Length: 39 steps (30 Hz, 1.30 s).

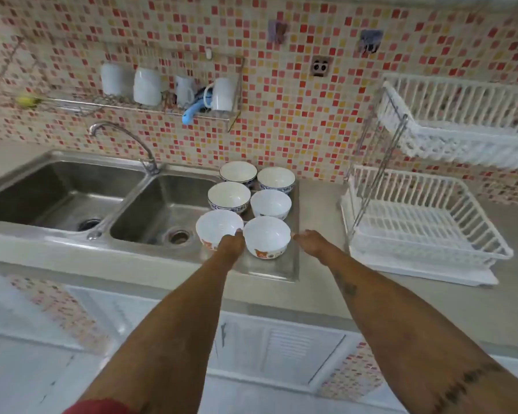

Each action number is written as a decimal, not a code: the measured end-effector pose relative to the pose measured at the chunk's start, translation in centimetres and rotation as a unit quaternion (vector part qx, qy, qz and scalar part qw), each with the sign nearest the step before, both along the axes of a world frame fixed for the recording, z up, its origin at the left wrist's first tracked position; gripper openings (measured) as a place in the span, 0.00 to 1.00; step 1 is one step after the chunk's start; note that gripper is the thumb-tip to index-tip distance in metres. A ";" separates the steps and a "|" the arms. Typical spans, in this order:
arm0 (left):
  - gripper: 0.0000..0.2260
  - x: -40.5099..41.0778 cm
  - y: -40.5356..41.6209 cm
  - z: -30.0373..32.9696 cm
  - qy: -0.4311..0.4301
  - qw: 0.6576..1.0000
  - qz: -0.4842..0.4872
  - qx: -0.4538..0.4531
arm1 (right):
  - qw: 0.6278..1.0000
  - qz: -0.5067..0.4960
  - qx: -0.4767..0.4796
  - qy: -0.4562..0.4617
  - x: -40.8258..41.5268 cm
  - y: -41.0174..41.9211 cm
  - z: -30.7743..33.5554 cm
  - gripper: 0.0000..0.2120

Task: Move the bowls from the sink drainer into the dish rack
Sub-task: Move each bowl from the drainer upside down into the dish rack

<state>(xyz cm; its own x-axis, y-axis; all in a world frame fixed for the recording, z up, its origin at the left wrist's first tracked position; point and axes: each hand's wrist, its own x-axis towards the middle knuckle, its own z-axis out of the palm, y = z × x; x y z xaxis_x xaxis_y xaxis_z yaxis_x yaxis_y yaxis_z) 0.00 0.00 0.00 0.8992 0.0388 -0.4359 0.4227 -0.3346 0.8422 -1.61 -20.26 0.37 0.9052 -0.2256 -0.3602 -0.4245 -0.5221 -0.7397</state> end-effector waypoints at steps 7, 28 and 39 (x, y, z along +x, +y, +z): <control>0.21 3.6 -2.9 -5.9 0.066 0.989 0.043 -0.127 | 0.993 -0.086 0.079 0.022 4.4 2.1 -3.3 0.25; 0.21 4.8 -6.0 -4.7 0.111 0.959 0.170 -0.199 | 0.993 -0.058 0.102 0.018 7.3 0.1 -5.7 0.25; 0.35 4.7 -9.0 14.5 0.044 0.838 0.203 -0.504 | 0.961 -0.033 0.100 -0.255 7.9 -3.5 14.3 0.23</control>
